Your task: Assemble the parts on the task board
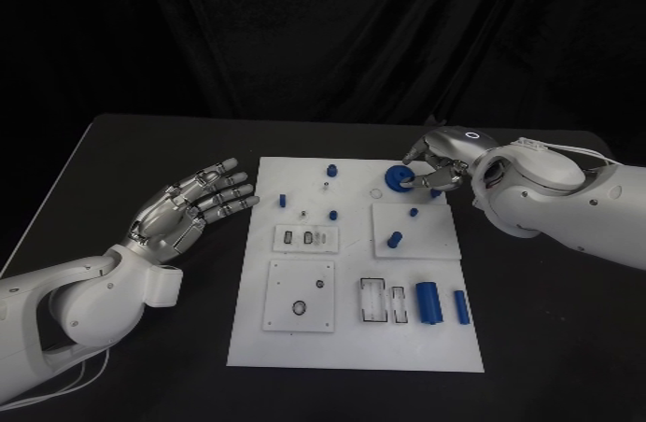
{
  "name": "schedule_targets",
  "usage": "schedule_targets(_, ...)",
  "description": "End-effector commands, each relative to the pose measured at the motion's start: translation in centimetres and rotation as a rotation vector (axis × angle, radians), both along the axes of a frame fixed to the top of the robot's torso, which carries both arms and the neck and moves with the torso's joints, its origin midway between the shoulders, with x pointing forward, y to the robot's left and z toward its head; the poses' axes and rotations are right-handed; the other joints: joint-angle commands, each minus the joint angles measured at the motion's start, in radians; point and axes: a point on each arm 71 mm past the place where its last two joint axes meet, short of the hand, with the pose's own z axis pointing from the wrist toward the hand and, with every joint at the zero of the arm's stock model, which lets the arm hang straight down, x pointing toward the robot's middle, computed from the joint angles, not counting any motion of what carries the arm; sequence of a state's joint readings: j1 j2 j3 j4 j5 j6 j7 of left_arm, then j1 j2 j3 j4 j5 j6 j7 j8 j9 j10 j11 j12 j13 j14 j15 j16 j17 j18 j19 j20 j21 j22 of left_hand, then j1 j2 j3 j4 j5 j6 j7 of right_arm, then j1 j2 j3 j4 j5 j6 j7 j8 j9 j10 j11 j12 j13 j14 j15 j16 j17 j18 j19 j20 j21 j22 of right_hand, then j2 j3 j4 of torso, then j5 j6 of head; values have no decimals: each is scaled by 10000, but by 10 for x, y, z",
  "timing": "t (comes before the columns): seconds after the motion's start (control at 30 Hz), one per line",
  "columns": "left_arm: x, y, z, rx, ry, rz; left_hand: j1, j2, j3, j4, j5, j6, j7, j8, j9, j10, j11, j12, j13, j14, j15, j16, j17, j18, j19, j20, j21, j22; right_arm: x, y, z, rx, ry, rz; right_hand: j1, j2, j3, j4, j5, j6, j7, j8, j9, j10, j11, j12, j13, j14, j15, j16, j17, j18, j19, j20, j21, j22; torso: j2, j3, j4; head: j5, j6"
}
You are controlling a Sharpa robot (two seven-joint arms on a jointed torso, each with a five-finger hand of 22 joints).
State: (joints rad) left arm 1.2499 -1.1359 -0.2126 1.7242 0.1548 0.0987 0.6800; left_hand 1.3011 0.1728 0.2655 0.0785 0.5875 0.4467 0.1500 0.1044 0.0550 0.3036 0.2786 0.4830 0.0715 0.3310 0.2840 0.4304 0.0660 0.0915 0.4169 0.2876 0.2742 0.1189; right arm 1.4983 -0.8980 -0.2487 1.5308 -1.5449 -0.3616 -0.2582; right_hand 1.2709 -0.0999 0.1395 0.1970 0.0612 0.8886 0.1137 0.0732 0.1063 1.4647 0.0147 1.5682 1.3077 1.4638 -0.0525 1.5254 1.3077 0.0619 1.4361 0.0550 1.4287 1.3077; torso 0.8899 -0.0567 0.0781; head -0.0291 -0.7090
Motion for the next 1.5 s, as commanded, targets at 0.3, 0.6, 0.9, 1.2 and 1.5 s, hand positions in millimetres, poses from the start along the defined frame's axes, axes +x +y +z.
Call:
schedule_targets(0.3, 0, 4, 9, -961, -1210, 415, -145, -26, 74, 12, -43, -21, 58, -50, -5, 4, 85, 43, -5, 58, 18, 68, 14, -187, -60, 10, -45, -7, 1, 4, -4, -339, 225, -108, 403, 169, 95, -280, 959, 345, 4, 167, 156, 1061, 43, 26, 2631, 846, 42, 19, 1710, -55, 72, 68, 25, 577, 1, 8, 2, -35, -15)
schedule_targets(0.6, 1, 3, 8, -962, -1180, 368, -145, -26, 74, 12, -43, -21, 58, -50, -5, 4, 85, 43, -5, 58, 18, 68, 14, -187, -60, 10, -45, -7, 4, 7, -7, -715, 598, -212, 785, 359, 388, -733, 2259, 817, -55, 338, 361, 1061, 20, 26, 2631, 851, 20, 5, 1731, -55, 81, 47, 8, 617, 2, 5, 11, -47, -38)
schedule_targets(0.9, 2, 3, 7, -969, -1163, 348, -157, -37, 83, 3, -54, -32, 62, -54, -7, -1, 86, 44, -5, 55, 17, 72, 13, -186, -59, 10, -43, -7, 5, 8, -10, -1062, 737, -315, 1041, 370, 661, -1132, 2881, 1097, -85, 429, 533, 1061, 33, 26, 2631, 857, 24, 3, 1758, -64, 101, 41, 12, 668, -7, -8, 6, -16, -95)
schedule_targets(1.2, 2, 5, 7, -960, -1147, 358, -165, -37, 91, 0, -59, -32, 65, -55, -7, -4, 86, 45, -6, 57, 17, 81, 13, -186, -59, 10, -42, -7, 4, 11, -5, -617, 114, 151, 985, 410, 769, -1300, 3095, 1620, -159, 695, 820, 1061, 59, 26, 2631, 892, 55, 66, 1894, -112, 215, 76, 134, 863, -4, -4, 9, 18, -104)
schedule_targets(1.5, 1, 6, 7, -949, -1142, 390, -165, -37, 91, 0, -59, -32, 65, -55, -7, -4, 86, 45, -6, 57, 17, 81, 13, -186, -59, 10, -42, -7, -1, 14, -1, -420, -115, 452, 916, 420, 771, -1349, 3103, 1811, -229, 804, 971, 1061, 3, 26, 2631, 901, 17, 82, 1927, -140, 288, 55, 217, 986, -2, 3, 2, 57, -83)
